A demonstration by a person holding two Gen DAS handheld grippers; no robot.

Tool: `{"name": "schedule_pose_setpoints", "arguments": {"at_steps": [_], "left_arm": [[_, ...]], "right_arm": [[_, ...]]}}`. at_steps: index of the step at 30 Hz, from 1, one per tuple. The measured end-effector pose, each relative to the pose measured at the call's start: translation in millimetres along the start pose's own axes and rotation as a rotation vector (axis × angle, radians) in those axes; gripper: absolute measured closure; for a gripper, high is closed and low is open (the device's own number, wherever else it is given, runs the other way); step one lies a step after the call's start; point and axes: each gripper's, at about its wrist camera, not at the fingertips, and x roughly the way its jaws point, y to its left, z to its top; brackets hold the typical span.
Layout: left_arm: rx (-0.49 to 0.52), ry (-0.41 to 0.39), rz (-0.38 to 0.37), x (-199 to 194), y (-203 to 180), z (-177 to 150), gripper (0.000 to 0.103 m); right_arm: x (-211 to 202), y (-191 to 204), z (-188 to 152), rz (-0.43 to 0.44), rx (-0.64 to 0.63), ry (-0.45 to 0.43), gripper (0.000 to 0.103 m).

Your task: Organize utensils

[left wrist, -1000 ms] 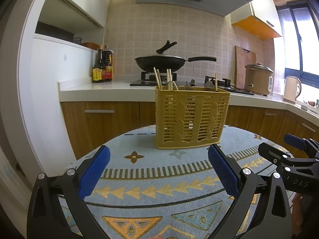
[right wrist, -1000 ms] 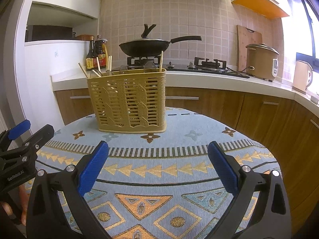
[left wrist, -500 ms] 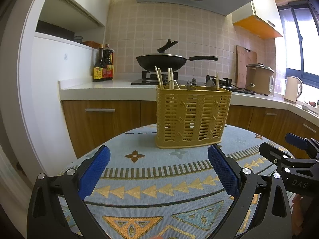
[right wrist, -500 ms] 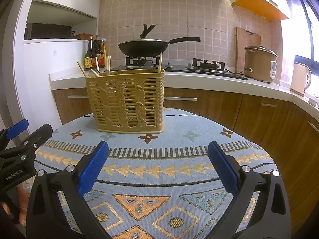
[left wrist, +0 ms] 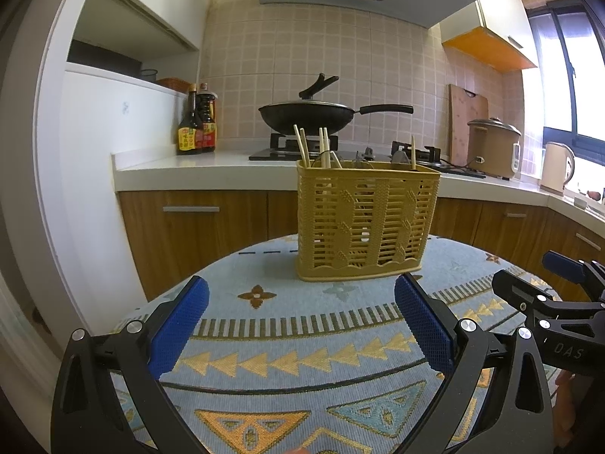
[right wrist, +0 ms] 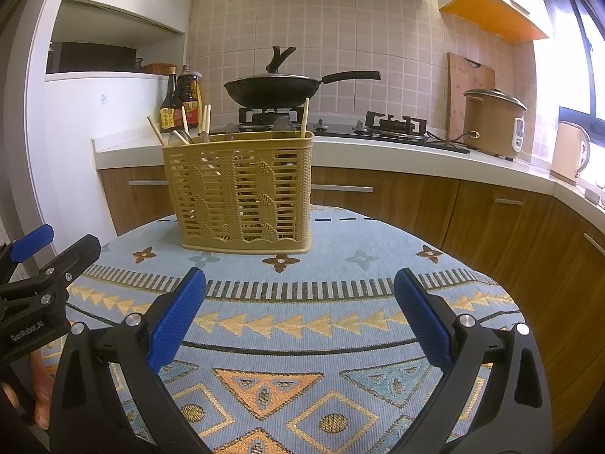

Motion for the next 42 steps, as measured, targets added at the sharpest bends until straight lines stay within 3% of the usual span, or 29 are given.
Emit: {"name": "schedule_pose_setpoints", "arguments": {"at_steps": [42], "left_arm": [[-0.004,0.012,0.021,0.0,-0.7,1.7,0.007]], "right_arm": [[1.7,-2.6,-1.6,0.014,0.006,0.009,0.008]]}}
